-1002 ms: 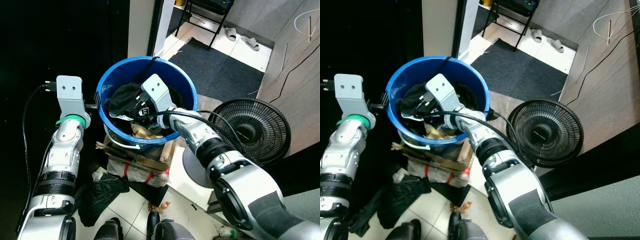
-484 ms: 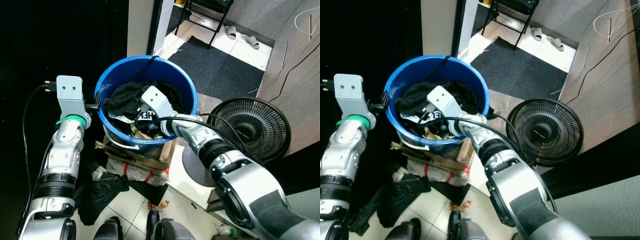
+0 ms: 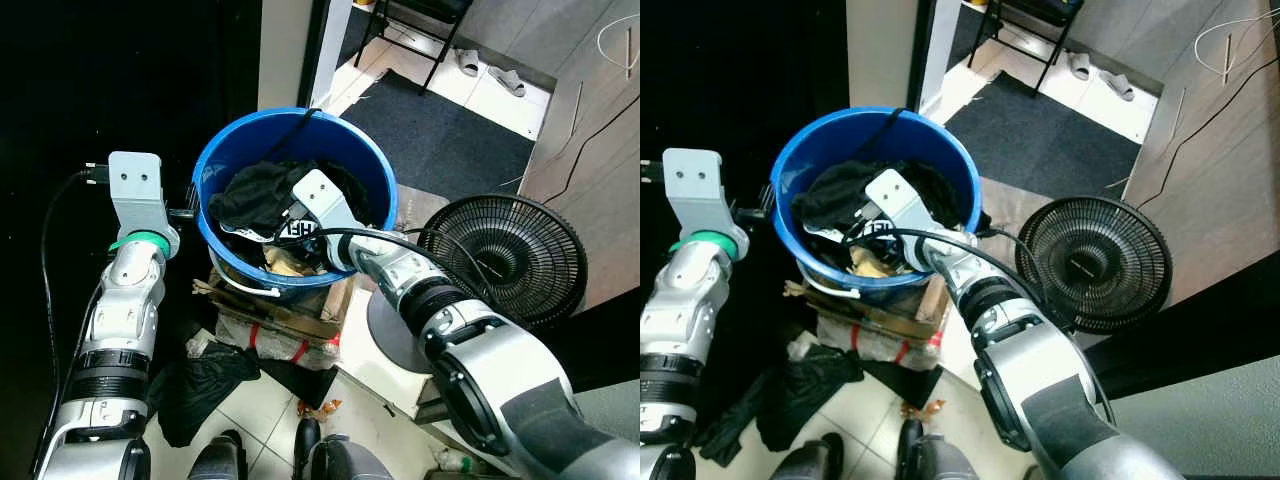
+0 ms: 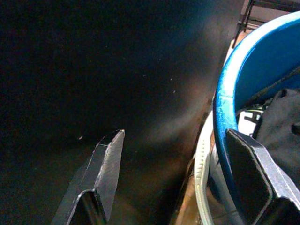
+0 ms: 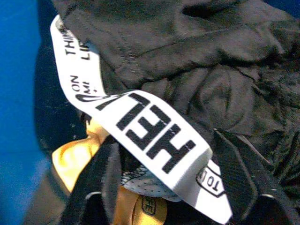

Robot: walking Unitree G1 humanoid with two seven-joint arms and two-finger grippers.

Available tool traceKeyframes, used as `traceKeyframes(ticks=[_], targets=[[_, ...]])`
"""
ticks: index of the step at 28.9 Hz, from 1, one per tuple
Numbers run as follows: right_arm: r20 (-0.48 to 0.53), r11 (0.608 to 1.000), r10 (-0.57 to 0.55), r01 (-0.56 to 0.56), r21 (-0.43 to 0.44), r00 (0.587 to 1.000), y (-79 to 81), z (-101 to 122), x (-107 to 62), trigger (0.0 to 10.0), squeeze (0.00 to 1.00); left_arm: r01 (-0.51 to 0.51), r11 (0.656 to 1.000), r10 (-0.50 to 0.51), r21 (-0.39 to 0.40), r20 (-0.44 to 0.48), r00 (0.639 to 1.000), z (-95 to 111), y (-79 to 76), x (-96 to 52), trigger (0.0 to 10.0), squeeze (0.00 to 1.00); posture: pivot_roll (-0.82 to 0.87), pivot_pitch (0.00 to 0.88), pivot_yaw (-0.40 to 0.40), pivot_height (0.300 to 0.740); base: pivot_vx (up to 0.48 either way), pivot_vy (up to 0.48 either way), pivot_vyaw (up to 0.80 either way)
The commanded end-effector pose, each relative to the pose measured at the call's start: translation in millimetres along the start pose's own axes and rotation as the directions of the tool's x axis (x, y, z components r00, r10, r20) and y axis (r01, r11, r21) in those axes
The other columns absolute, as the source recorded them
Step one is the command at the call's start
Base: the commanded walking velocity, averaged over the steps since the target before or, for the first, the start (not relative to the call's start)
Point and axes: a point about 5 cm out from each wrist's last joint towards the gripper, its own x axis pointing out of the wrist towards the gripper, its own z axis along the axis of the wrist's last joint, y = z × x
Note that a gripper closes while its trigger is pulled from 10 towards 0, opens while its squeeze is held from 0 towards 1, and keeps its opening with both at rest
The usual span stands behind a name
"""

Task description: Clothes washing

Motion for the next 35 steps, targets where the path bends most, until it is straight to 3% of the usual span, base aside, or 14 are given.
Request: traceKeyframes(ticks=[1,20,23,24,26,28,29,30,31,32,33,34,35], targets=[[-0.036,0.999,-0.012,0.014,0.052,0.999,-2.3,-14,-2.1,0.0,0.00,0.002,1.000,-0.003,-0.001,-0.052,0.999,-11,-1.5,-3.8,10.0,0.00,0.12,0.213,-0.122,0.740,0.000,0.000,0.00],[0.018,0.995,-0.037,0.035,0.098,0.999,-5.0,-7,-2.4,0.0,0.00,-0.003,1.000,0.003,0.000,-0.053,0.999,-12,-0.5,-3.7,10.0,0.00,0.12,0.204,-0.121,0.740,0.000,0.000,0.00],[0.064,0.993,-0.051,0.043,0.113,0.997,-7.3,-1,-2.8,0.0,0.00,-0.003,1.000,0.003,0.000,-0.053,0.999,-12,-0.6,-3.6,10.0,0.00,0.12,0.201,-0.121,0.740,0.000,0.000,0.00],[0.127,0.990,-0.072,0.055,0.132,0.989,-11.3,9,-4.1,0.0,0.00,-0.003,1.000,0.003,0.000,-0.053,0.999,-12,-0.7,-3.6,10.0,0.00,0.12,0.197,-0.121,0.740,0.000,0.000,0.00],[0.127,0.990,-0.072,0.055,0.132,0.989,-11.3,9,-4.1,0.0,0.00,-0.003,1.000,0.003,0.000,-0.053,0.999,-12,-0.7,-3.6,10.0,0.00,0.12,0.197,-0.121,0.740,0.000,0.000,0.00],[0.354,0.981,-0.151,0.094,0.171,0.923,-28.3,47,-14.4,0.0,0.00,-0.003,1.000,0.003,0.000,-0.050,0.999,-11,-0.3,-3.5,10.0,0.00,0.12,0.183,-0.117,0.740,0.000,0.000,0.00],[0.354,0.981,-0.151,0.094,0.171,0.923,-28.3,47,-14.4,0.0,0.00,-0.003,1.000,0.003,0.000,-0.050,0.999,-11,-0.3,-3.5,10.0,0.00,0.12,0.183,-0.117,0.740,0.000,0.000,0.00],[0.453,0.974,-0.197,0.122,0.190,0.869,-38.5,65,-23.1,0.0,0.00,-0.002,1.000,0.002,0.000,-0.043,0.999,-9,1.0,-4.1,10.0,0.00,0.11,0.175,-0.110,0.740,0.000,0.000,0.00],[0.548,0.965,-0.254,0.172,0.197,0.797,-50.3,82,-35.7,10.0,0.00,-0.001,1.000,0.001,0.002,-0.030,1.000,-5,4.1,-5.5,10.0,0.00,0.11,0.163,-0.103,0.740,0.000,0.000,0.00],[0.599,0.958,-0.286,0.204,0.202,0.748,-57.0,92,-44.3,10.0,0.00,-0.001,1.000,0.001,0.004,-0.021,1.000,-2,6.2,-6.6,10.0,0.00,0.11,0.163,-0.103,0.740,0.000,0.000,0.00],[0.599,0.958,-0.286,0.204,0.202,0.748,-57.0,92,-44.3,10.0,0.00,-0.001,1.000,0.001,0.004,-0.021,1.000,-2,6.2,-6.6,10.0,0.00,0.11,0.163,-0.103,0.740,0.000,0.000,0.00],[0.634,0.949,-0.316,0.235,0.211,0.706,-62.9,98,-52.3,10.0,0.00,-0.001,1.000,0.001,0.005,-0.010,1.000,2,9.0,-7.8,10.0,0.00,0.11,0.155,-0.097,0.740,0.000,0.000,0.00],[0.634,0.949,-0.316,0.235,0.211,0.706,-62.9,98,-52.3,10.0,0.00,-0.001,1.000,0.001,0.005,-0.010,1.000,2,9.0,-7.8,10.0,0.00,0.11,0.155,-0.097,0.740,0.000,0.000,0.00]])
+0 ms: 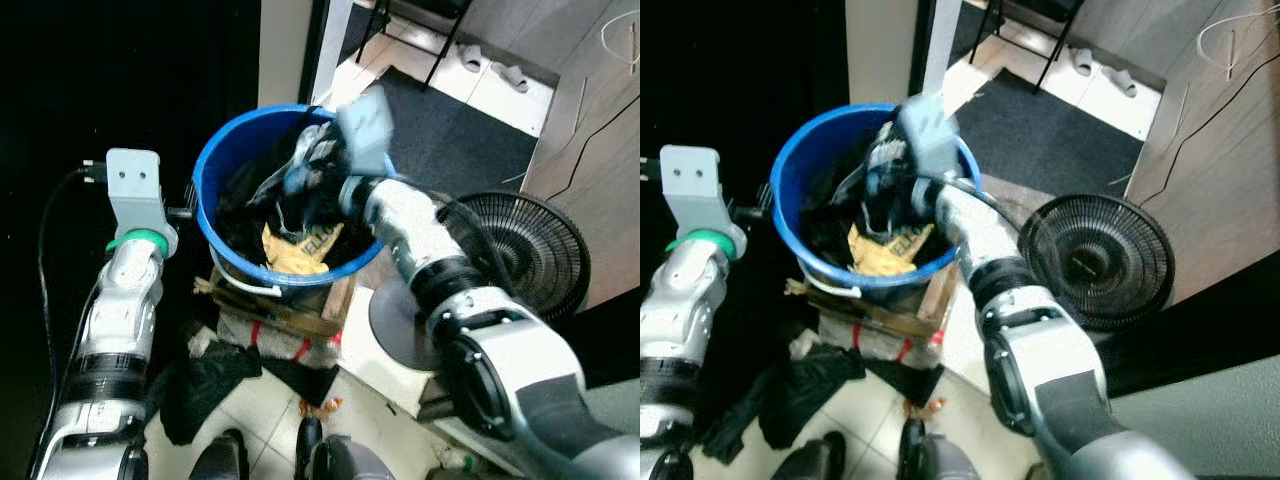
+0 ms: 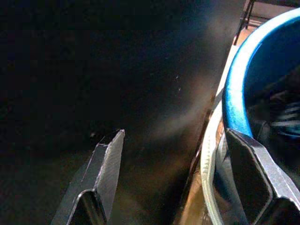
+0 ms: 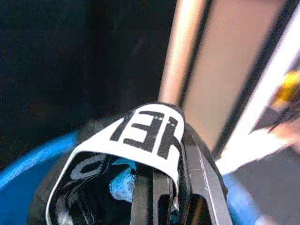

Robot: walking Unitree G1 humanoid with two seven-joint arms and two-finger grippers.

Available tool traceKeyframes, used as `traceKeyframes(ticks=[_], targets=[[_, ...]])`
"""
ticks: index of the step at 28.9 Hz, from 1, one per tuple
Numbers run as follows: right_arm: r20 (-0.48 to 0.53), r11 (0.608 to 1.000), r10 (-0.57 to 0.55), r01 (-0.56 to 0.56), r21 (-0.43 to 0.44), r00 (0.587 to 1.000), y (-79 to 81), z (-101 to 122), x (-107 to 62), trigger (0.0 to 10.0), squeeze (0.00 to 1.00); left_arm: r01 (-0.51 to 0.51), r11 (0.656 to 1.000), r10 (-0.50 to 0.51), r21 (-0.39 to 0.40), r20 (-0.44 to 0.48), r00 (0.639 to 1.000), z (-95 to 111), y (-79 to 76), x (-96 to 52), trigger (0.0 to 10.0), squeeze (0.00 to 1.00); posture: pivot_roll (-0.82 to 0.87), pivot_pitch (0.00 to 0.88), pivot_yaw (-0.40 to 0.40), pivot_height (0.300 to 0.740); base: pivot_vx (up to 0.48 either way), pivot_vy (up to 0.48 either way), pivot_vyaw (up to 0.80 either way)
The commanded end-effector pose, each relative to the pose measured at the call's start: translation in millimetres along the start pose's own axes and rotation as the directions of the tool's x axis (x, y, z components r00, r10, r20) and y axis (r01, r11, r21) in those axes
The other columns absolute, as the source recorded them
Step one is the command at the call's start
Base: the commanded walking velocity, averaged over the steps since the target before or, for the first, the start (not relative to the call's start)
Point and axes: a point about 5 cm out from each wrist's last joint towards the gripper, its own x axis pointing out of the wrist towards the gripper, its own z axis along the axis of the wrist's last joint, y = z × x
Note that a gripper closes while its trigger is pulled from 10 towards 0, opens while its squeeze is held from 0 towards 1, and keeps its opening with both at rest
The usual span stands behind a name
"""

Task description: Clothes washing

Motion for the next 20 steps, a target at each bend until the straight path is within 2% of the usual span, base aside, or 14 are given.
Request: traceKeyframes(ticks=[1,3,4,6,7,8,10,12,14,15,16,18,19,20], targets=[[-0.006,0.999,-0.026,0.026,0.022,1.000,-2.4,-7,-5.4,10.0,0.00,-0.003,1.000,0.003,0.001,-0.012,1.000,-3,3.1,-2.9,10.0,0.00,0.11,0.155,-0.097,0.740,0.000,0.000,0.00],[0.046,0.998,-0.059,0.059,-0.014,0.997,-8.9,1,-7.6,10.0,0.00,-0.004,1.000,0.004,0.004,0.005,1.000,3,6.7,-4.3,10.0,0.00,0.11,0.147,-0.093,0.740,0.000,0.000,0.00],[0.100,0.994,-0.083,0.090,-0.061,0.992,-14.7,10,-10.3,10.0,0.00,-0.005,1.000,0.005,0.010,0.028,1.000,10,10.4,-5.8,10.0,0.00,0.11,0.139,-0.092,0.740,0.000,0.000,0.00],[0.100,0.994,-0.083,0.090,-0.061,0.992,-14.7,10,-10.3,10.0,0.00,-0.005,1.000,0.005,0.010,0.028,1.000,10,10.4,-5.8,10.0,0.00,0.11,0.139,-0.092,0.740,0.000,0.000,0.00],[0.224,0.980,-0.124,0.155,-0.125,0.967,-28.1,37,-14.8,10.0,0.00,0.025,1.000,-0.026,0.010,0.143,0.989,44,13.9,-10.3,10.0,0.00,0.11,0.123,-0.096,0.740,0.000,0.000,0.00],[0.224,0.980,-0.124,0.155,-0.125,0.967,-28.1,37,-14.8,10.0,0.00,0.025,1.000,-0.026,0.010,0.143,0.989,44,13.9,-10.3,10.0,0.00,0.11,0.123,-0.096,0.740,0.000,0.000,0.00],[0.331,0.974,-0.135,0.187,-0.128,0.934,-39.0,65,-19.3,10.0,0.00,0.103,0.995,-0.098,-0.002,0.293,0.951,87,7.6,-19.2,10.0,0.00,0.11,0.119,-0.098,0.740,0.000,0.000,0.00],[0.331,0.974,-0.135,0.187,-0.128,0.934,-39.0,65,-19.3,10.0,0.00,0.103,0.995,-0.098,-0.002,0.293,0.951,87,7.6,-19.2,10.0,0.00,0.11,0.119,-0.098,0.740,0.000,0.000,0.00],[0.406,0.971,-0.141,0.205,-0.121,0.903,-47.4,86,-24.7,10.0,0.00,0.175,0.984,-0.155,-0.016,0.394,0.906,117,-1.9,-26.7,10.0,0.00,0.11,0.111,-0.100,0.740,0.000,0.000,0.00],[0.406,0.971,-0.141,0.205,-0.121,0.903,-47.4,86,-24.7,10.0,0.00,0.175,0.984,-0.155,-0.016,0.394,0.906,117,-1.9,-26.7,10.0,0.00,0.11,0.111,-0.100,0.740,0.000,0.000,0.00],[0.428,0.970,-0.141,0.211,-0.120,0.893,-49.9,91,-26.9,10.0,0.00,0.199,0.980,-0.172,-0.020,0.422,0.890,125,-5.2,-28.8,10.0,0.00,0.11,0.111,-0.100,0.740,0.000,0.000,0.00],[0.428,0.970,-0.141,0.211,-0.120,0.893,-49.9,91,-26.9,10.0,0.00,0.199,0.980,-0.172,-0.020,0.422,0.890,125,-5.2,-28.8,10.0,0.00,0.11,0.111,-0.100,0.740,0.000,0.000,0.00],[0.434,0.970,-0.134,0.207,-0.126,0.891,-51.1,92,-29.3,10.0,0.00,0.245,0.970,-0.217,-0.007,0.439,0.872,131,-11.3,-31.1,10.0,0.00,0.10,0.102,-0.099,0.740,0.000,0.000,0.00],[0.434,0.970,-0.134,0.207,-0.126,0.891,-51.1,92,-29.3,10.0,0.00,0.245,0.970,-0.217,-0.007,0.439,0.872,131,-11.3,-31.1,10.0,0.00,0.10,0.102,-0.099,0.740,0.000,0.000,0.00]])
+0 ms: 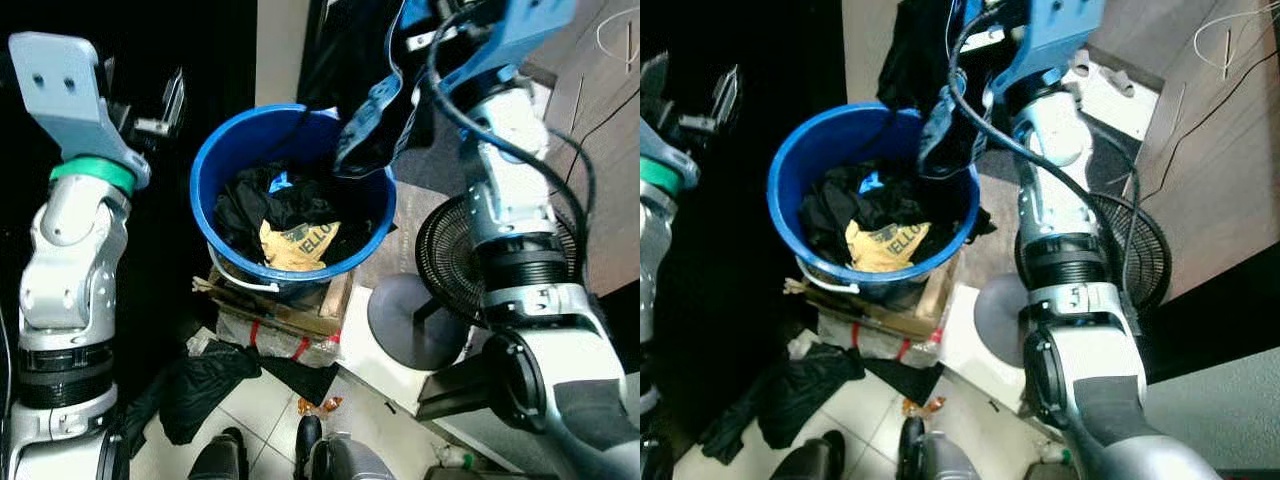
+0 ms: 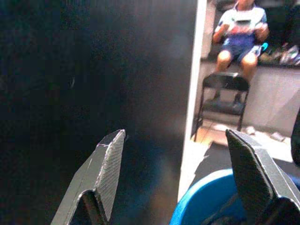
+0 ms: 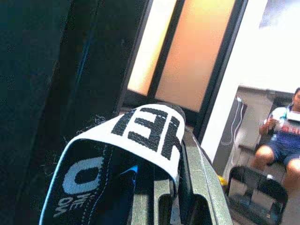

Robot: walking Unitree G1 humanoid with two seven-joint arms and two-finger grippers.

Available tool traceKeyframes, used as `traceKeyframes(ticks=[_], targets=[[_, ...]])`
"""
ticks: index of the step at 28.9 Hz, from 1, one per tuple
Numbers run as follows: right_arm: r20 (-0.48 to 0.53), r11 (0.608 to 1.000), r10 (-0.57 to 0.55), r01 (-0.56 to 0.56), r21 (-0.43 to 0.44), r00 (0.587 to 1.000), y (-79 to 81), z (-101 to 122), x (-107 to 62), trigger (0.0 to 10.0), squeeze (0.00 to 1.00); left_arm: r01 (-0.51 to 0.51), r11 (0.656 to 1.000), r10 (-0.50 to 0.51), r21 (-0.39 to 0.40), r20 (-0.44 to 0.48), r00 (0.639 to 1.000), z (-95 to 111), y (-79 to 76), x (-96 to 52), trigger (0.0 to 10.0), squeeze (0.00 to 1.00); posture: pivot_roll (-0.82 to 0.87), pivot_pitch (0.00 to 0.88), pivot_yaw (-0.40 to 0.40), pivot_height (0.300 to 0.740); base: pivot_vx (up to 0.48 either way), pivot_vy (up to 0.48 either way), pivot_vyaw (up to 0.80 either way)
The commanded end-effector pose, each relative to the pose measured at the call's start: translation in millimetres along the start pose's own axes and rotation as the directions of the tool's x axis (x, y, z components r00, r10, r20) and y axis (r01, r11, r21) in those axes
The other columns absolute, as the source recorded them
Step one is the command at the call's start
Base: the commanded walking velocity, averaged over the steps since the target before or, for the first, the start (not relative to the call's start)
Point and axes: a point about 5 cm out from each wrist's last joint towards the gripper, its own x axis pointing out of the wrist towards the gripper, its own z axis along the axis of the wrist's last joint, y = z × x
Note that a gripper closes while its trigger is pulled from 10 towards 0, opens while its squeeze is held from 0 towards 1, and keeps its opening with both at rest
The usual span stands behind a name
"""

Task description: Clothes washing

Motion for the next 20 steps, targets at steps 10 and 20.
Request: traceKeyframes(ticks=[10,20], targets=[[-0.131,0.999,-0.043,0.040,-0.024,0.990,-9.8,-21,-44.0,10.0,0.00,0.414,0.900,-0.424,-0.135,-0.055,0.904,-1,-65.9,-39.3,10.0,0.00,0.08,0.093,-0.092,0.740,0.000,0.000,0.00],[-0.154,0.996,-0.081,0.085,0.017,0.985,-8.1,-17,-54.0,10.0,0.00,0.249,0.954,-0.252,-0.165,0.004,0.968,14,-68.1,-22.5,10.0,0.00,0.08,0.076,-0.091,0.740,0.000,0.000,0.00]])
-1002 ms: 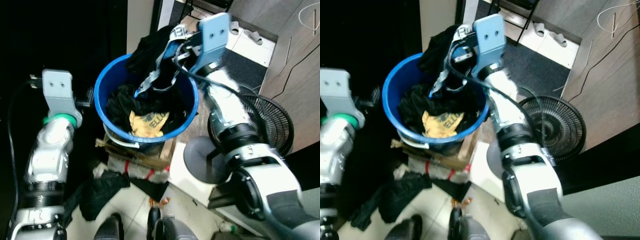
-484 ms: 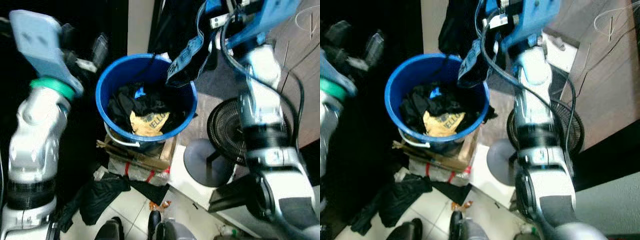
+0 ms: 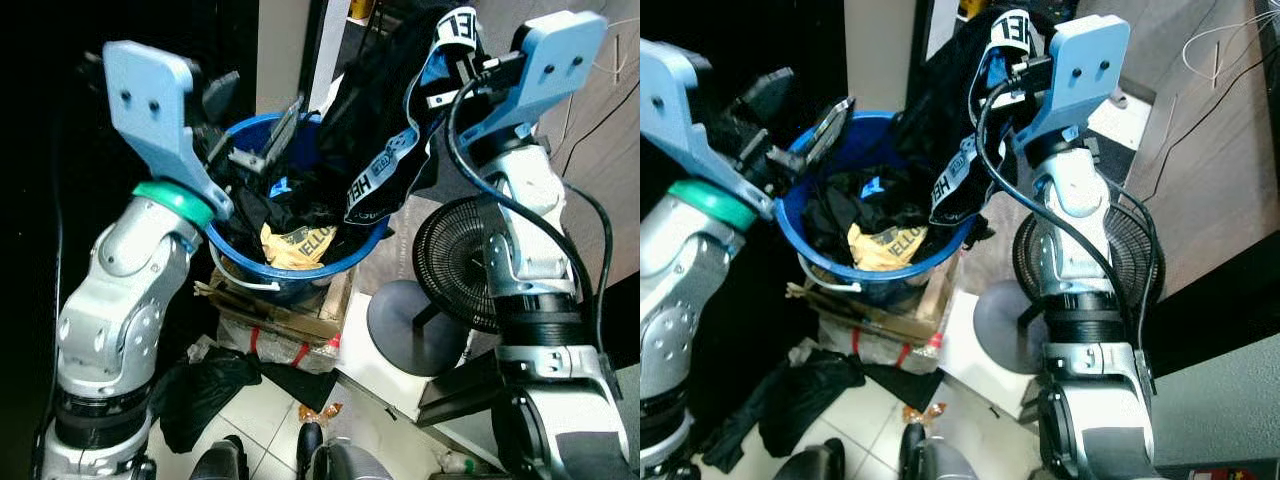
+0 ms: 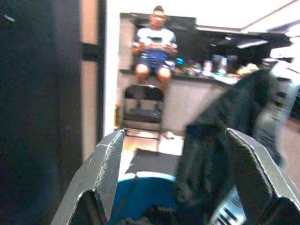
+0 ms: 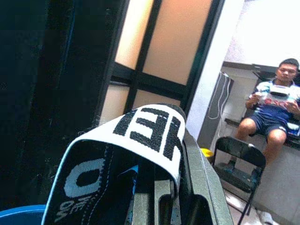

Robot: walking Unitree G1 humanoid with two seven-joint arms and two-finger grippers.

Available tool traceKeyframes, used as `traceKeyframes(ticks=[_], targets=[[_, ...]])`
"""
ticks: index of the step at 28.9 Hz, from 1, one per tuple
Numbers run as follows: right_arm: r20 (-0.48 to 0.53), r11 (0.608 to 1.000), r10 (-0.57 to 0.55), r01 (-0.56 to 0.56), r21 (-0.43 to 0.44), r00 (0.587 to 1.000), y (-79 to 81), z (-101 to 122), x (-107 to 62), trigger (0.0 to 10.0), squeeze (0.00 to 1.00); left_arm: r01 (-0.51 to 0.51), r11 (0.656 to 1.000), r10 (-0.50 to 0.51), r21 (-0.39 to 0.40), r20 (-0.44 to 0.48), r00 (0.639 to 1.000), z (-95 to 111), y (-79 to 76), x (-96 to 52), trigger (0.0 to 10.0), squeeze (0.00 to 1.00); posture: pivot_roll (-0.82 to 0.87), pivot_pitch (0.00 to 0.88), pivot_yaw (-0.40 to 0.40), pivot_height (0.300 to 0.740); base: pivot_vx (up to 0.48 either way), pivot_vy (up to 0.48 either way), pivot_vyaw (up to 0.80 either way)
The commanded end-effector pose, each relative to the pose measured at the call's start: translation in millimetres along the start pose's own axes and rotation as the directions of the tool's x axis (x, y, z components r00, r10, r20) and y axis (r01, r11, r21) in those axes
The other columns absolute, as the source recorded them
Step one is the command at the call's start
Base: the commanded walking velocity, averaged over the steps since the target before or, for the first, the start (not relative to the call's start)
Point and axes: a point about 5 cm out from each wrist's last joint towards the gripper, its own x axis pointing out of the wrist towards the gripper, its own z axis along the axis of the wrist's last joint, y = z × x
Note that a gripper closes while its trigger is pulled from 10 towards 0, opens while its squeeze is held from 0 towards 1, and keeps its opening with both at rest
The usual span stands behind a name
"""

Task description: Clothes washing

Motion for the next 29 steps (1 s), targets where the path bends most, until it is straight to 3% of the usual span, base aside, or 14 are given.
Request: traceKeyframes(ticks=[1,6,8,10,16,21,29], targets=[[0.005,1.000,-0.021,0.021,0.022,1.000,0.0,2,-2.7,10.0,0.00,-0.032,0.999,0.032,0.004,-0.008,0.999,0,3.8,1.2,10.0,0.00,0.08,0.072,-0.088,0.740,0.000,0.000,0.00],[-0.015,0.997,-0.040,0.041,0.070,0.999,5.4,-1,-2.7,10.0,0.00,-0.072,0.997,0.072,0.018,-0.017,0.997,0,16.4,1.8,10.0,0.00,0.09,0.066,-0.085,0.740,0.000,0.000,0.00],[-0.050,0.983,-0.074,0.082,0.163,0.996,7.8,-5,-2.5,10.0,0.00,-0.095,0.995,0.095,0.031,-0.023,0.995,1,22.0,1.8,10.0,0.00,0.09,0.065,-0.084,0.740,0.000,0.000,-0.80],[-0.060,0.979,-0.090,0.099,0.180,0.994,8.2,-7,-2.4,10.0,0.00,-0.101,0.994,0.102,0.037,-0.022,0.995,2,24.4,1.9,10.0,0.00,0.09,0.064,-0.085,0.740,0.000,0.000,-0.80],[-0.065,0.978,-0.103,0.113,0.177,0.993,8.7,-7,-2.3,10.0,0.00,-0.110,0.993,0.111,0.043,-0.017,0.994,4,27.2,2.1,10.0,0.00,0.09,0.065,-0.083,0.740,0.000,0.000,-0.80],[-0.045,0.984,-0.082,0.088,0.155,0.996,13.6,-1,1.7,10.0,0.00,-0.152,0.985,0.152,0.084,0.009,0.988,12,40.0,0.5,10.0,0.00,0.10,0.059,-0.086,0.740,0.000,0.000,-0.80],[-0.036,0.981,-0.086,0.091,0.172,0.996,20.0,1,4.1,10.0,0.00,-0.136,0.983,0.135,0.120,0.015,0.991,16,42.2,6.1,10.0,0.00,0.11,0.048,-0.060,0.740,0.000,0.000,-0.80]])
